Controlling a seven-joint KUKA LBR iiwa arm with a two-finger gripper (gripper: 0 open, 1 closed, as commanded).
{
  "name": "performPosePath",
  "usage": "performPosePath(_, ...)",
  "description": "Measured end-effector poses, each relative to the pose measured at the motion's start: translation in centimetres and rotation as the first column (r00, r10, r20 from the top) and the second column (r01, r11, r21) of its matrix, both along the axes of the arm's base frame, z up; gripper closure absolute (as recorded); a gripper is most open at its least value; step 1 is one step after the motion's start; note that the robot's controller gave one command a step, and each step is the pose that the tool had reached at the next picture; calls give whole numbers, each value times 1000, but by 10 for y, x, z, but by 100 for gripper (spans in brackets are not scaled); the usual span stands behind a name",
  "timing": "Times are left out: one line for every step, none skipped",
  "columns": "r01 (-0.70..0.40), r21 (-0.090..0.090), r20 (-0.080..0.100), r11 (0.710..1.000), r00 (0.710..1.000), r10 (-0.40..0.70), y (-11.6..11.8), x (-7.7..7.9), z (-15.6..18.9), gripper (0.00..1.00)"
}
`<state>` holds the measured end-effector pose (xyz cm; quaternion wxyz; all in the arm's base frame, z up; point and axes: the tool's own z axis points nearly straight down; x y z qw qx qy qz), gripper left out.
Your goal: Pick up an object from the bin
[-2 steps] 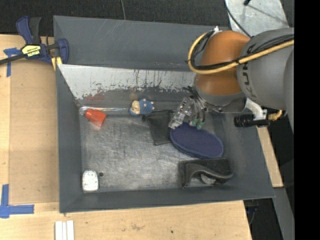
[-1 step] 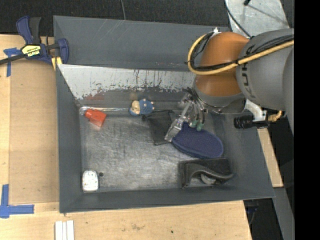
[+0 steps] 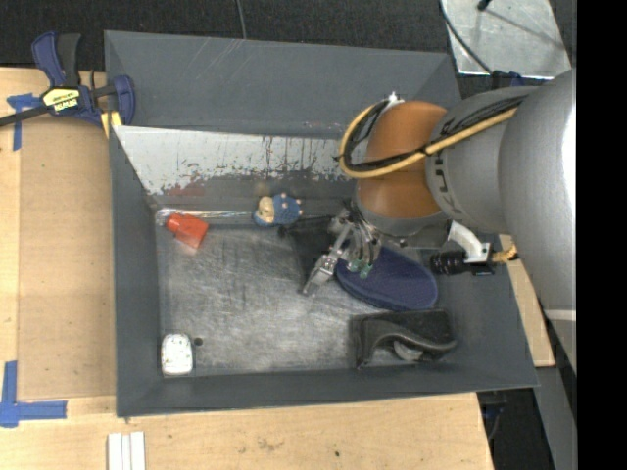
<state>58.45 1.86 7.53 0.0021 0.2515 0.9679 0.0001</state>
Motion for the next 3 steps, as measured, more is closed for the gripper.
performPosePath(0, -1, 15, 1000, 1000, 0, -1, 4, 7, 100)
performPosePath(10, 1, 1, 1000, 1000, -10, 1, 5, 18, 100)
performPosePath(3, 1, 2, 1000, 1000, -3, 2, 3, 38, 100)
